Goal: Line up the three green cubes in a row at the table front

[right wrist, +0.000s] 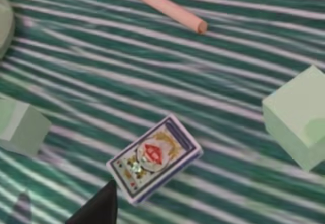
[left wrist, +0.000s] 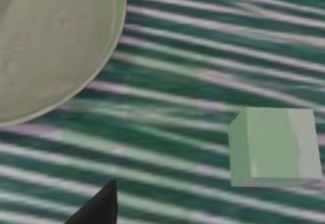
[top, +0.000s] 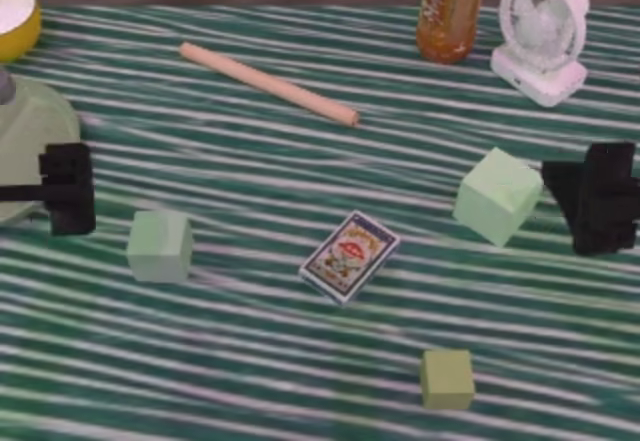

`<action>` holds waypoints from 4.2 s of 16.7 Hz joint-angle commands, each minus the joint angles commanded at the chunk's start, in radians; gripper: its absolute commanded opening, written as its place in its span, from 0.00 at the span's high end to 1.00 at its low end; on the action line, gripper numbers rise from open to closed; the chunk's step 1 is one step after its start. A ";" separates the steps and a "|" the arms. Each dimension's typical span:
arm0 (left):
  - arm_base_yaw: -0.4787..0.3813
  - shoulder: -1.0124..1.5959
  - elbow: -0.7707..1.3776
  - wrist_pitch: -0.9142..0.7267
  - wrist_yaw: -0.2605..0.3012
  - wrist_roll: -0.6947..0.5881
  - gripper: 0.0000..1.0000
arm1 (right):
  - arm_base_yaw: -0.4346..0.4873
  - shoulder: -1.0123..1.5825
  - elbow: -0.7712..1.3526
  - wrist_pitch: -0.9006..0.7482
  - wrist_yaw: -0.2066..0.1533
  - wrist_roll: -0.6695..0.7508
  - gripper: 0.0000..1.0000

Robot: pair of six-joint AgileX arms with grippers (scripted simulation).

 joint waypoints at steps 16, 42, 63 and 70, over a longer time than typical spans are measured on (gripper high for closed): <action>-0.146 0.964 0.733 -0.522 0.001 -0.124 0.00 | -0.516 -0.866 -0.799 0.532 -0.026 -0.382 0.00; -0.144 1.101 0.552 -0.205 0.002 -0.120 0.60 | -0.516 -0.866 -0.799 0.532 -0.026 -0.382 0.00; -0.128 1.002 0.666 -0.407 -0.005 -0.120 1.00 | -0.516 -0.866 -0.799 0.532 -0.026 -0.382 0.00; -0.132 0.974 0.700 -0.461 -0.005 -0.120 1.00 | -0.516 -0.866 -0.799 0.532 -0.026 -0.382 0.00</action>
